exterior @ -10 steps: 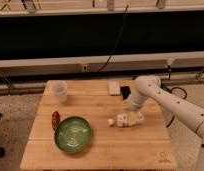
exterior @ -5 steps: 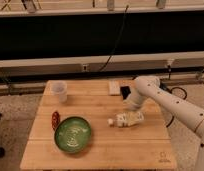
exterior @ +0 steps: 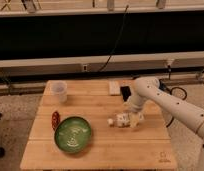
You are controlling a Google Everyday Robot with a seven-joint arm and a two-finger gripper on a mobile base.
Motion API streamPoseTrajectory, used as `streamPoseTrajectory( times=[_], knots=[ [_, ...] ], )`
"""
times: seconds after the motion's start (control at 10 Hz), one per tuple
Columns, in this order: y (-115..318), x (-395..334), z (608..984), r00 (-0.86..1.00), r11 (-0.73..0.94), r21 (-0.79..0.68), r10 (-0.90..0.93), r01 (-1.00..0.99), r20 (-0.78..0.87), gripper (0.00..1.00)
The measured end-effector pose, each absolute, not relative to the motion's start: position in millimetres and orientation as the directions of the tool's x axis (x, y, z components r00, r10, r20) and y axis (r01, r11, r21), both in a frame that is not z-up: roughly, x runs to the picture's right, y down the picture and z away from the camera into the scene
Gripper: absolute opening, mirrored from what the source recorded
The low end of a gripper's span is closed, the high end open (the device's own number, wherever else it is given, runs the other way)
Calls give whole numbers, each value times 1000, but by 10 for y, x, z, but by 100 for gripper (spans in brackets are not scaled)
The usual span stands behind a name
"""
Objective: Place the bottle in the ceramic bowl
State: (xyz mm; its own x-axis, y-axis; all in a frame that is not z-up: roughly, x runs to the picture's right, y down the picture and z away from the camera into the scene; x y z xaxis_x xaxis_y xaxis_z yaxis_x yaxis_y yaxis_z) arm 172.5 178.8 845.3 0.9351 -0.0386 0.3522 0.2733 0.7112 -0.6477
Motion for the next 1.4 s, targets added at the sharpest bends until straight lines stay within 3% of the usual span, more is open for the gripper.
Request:
streamPoseTrajectory(
  times=[0.3,0.7,1.0,1.4],
  knots=[
    [1862,1820,8404,936,714,-638,-71,288,344,71],
    [1897,1879,8434,933,712,-631,-95,308,348,27],
    [1814,1852,8394,937,707,-643,-79,294,341,2],
    [1581,1455,8262,928,681,-665,-61,308,368,0]
  ],
)
